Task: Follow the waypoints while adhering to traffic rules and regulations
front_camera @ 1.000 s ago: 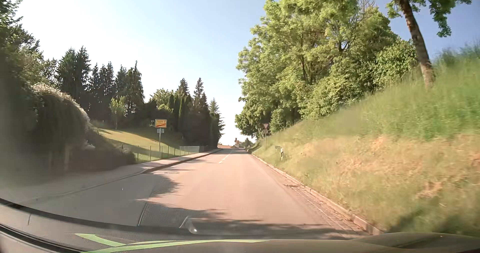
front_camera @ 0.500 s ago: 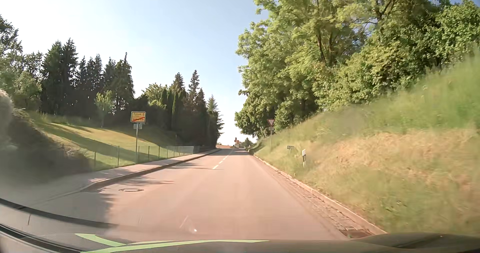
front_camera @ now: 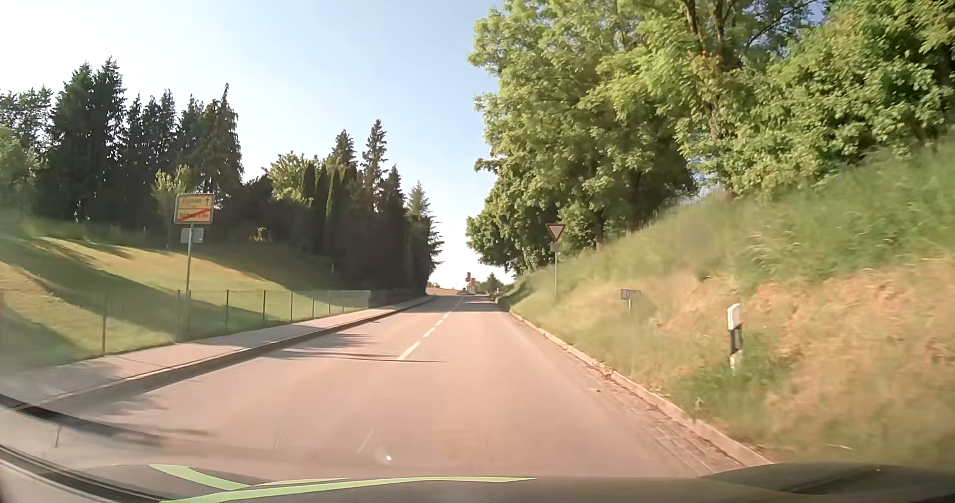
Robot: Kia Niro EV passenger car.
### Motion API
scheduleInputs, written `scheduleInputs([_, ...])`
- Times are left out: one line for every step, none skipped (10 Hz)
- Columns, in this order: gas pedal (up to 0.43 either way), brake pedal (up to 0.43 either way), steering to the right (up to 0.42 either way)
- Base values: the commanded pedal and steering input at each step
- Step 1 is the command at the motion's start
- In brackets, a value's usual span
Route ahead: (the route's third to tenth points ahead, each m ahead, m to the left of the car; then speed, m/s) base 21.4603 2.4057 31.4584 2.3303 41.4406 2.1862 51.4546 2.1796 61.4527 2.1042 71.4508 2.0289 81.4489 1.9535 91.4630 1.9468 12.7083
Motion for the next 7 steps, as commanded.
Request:
scheduleInputs([0.197,0.0,0.0])
scheduleInputs([0.197,0.0,0.0])
scheduleInputs([0.197,0.0,0.0])
scheduleInputs([0.197,0.0,0.0])
scheduleInputs([0.189,0.0,0.0])
scheduleInputs([0.189,0.0,0.0])
scheduleInputs([0.189,0.0,0.0])
